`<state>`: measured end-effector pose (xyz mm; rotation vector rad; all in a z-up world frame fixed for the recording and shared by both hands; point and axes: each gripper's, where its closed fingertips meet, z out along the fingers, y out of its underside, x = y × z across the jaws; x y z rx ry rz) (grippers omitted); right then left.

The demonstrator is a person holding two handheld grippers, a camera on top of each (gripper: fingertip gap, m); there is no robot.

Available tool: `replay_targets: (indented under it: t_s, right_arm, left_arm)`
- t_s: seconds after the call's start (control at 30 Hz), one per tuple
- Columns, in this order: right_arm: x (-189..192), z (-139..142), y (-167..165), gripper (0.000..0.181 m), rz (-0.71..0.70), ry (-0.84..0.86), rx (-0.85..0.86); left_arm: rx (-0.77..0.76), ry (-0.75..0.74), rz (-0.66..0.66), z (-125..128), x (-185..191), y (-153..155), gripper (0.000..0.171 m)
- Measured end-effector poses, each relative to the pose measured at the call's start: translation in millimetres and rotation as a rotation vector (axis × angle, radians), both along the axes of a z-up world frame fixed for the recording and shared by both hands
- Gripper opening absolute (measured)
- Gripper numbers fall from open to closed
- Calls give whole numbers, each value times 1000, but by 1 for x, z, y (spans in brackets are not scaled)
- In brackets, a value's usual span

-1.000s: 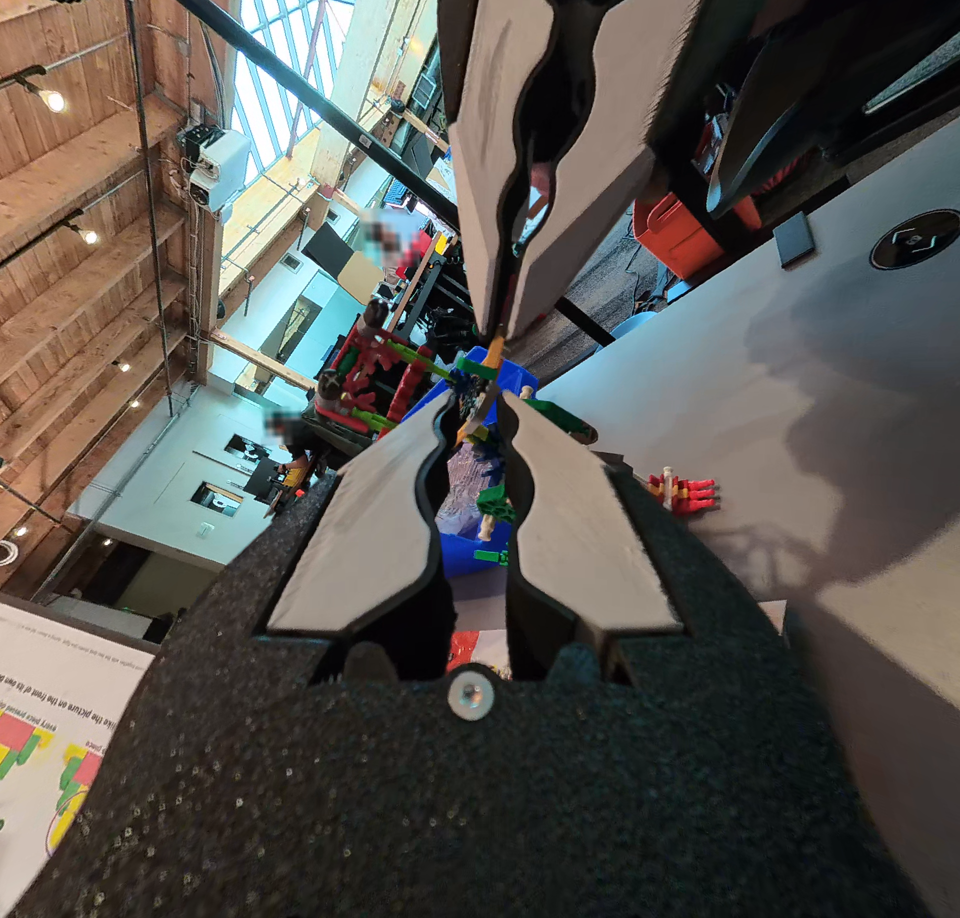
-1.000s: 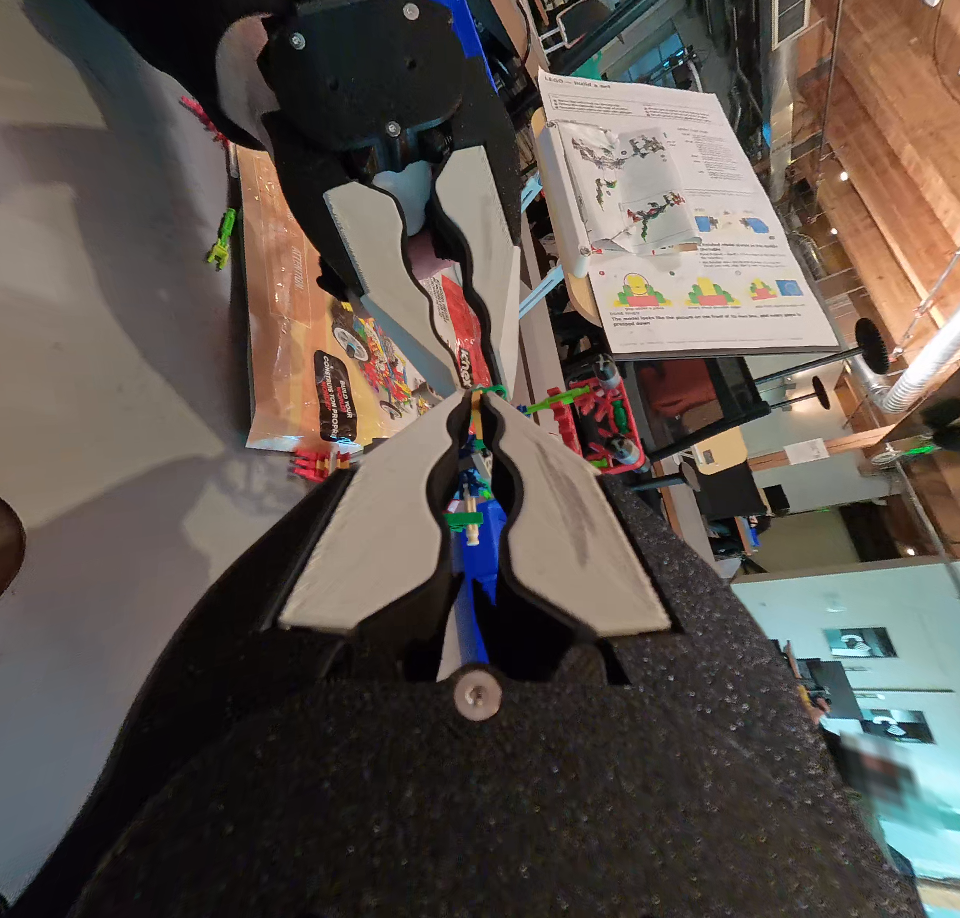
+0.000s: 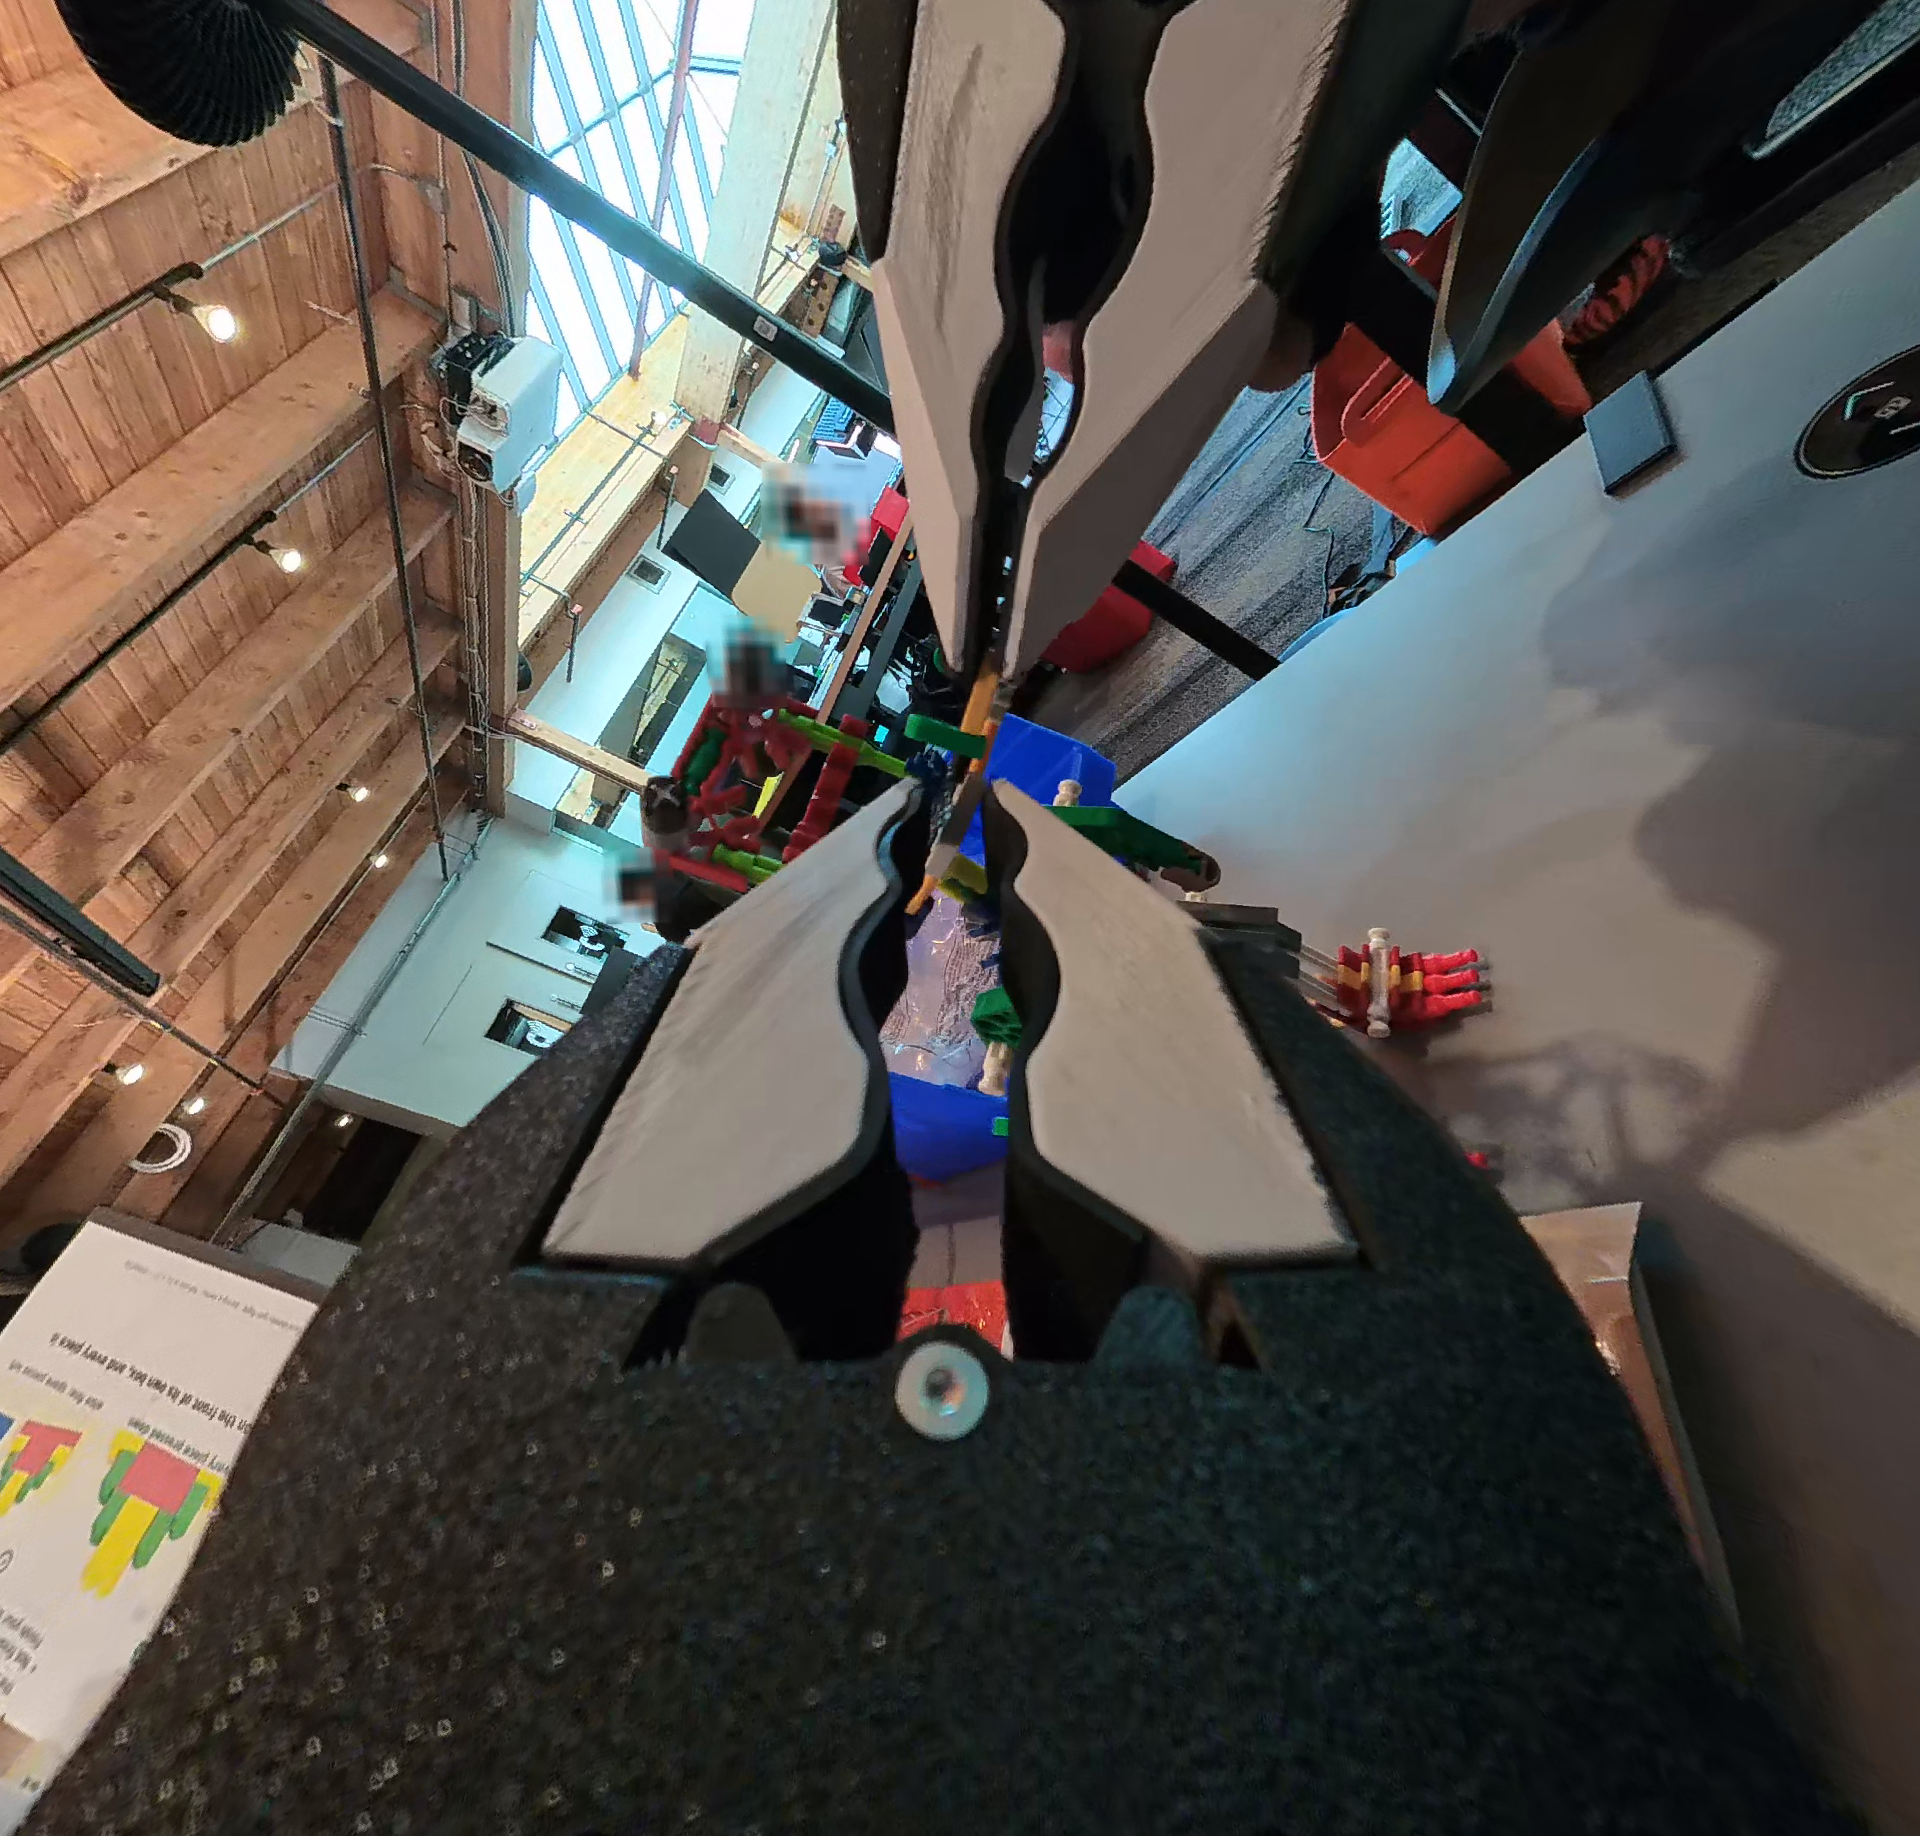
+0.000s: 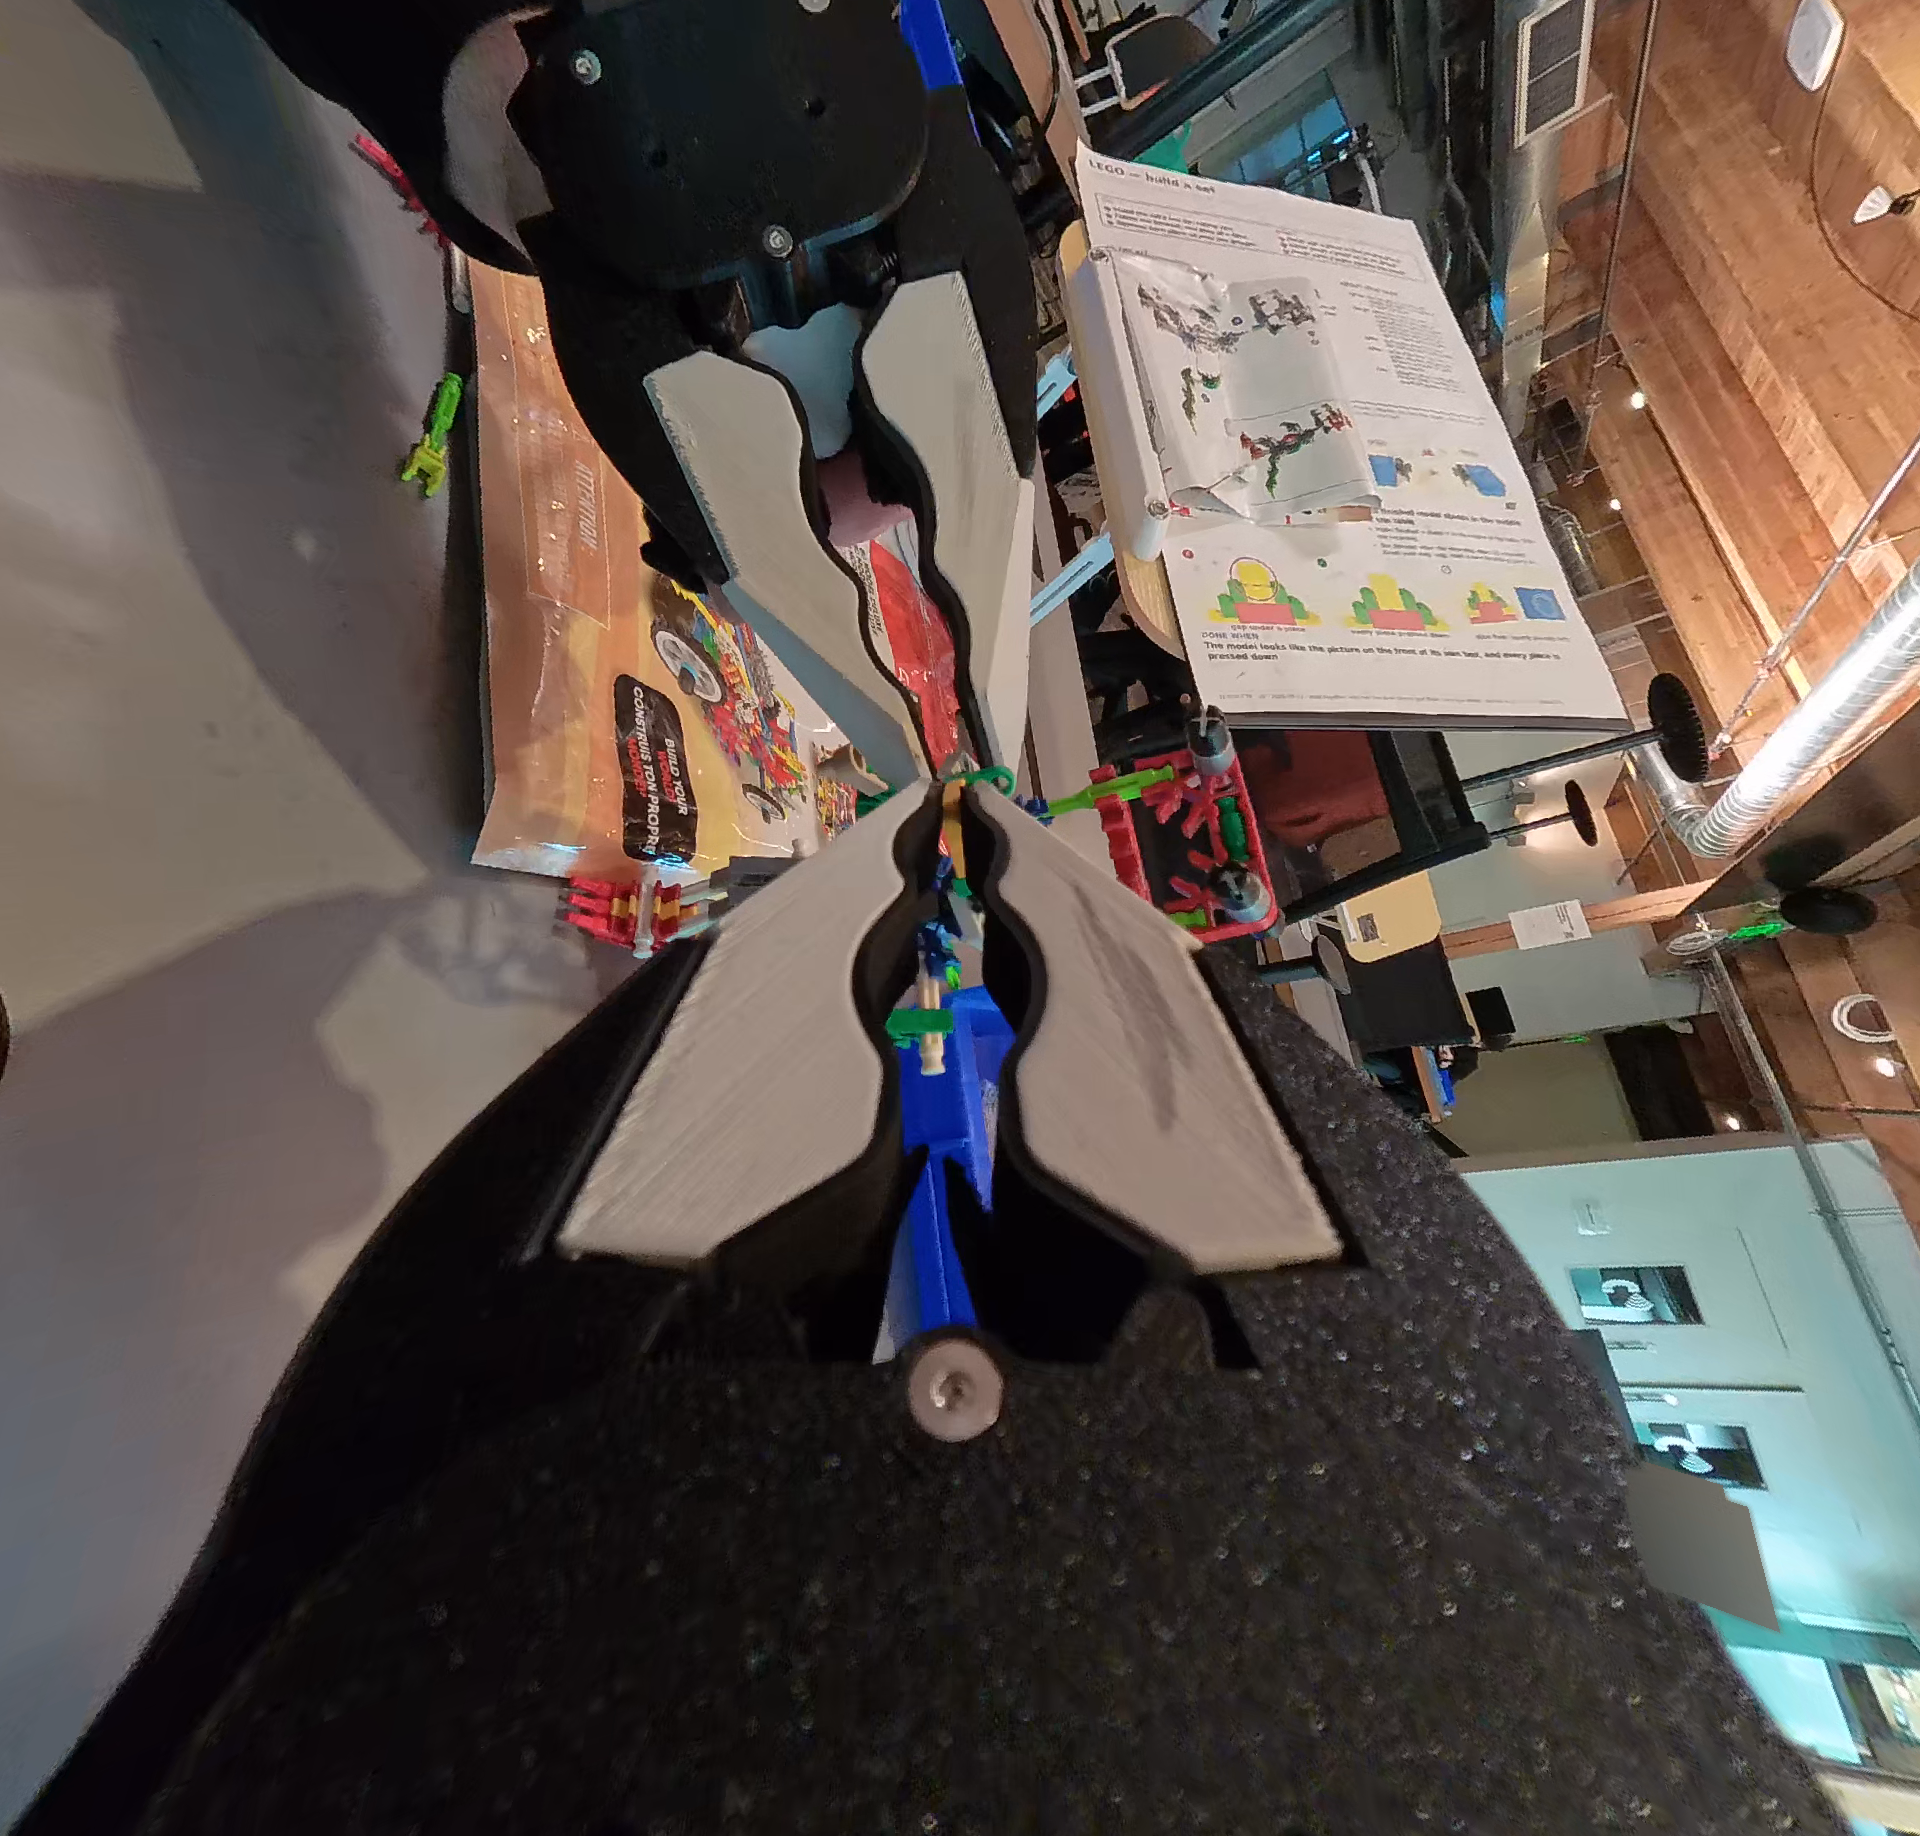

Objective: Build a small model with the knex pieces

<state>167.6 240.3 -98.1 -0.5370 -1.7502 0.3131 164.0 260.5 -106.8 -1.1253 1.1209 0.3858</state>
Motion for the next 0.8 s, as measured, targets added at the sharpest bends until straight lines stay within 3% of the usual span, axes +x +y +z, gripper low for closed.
replay_targets:
  t_s: [0.8]
  right_arm:
    - [-5, 0, 1, 2, -20, -5, 34]
  left_arm:
    - [43, 27, 1, 0, 0, -1, 4]
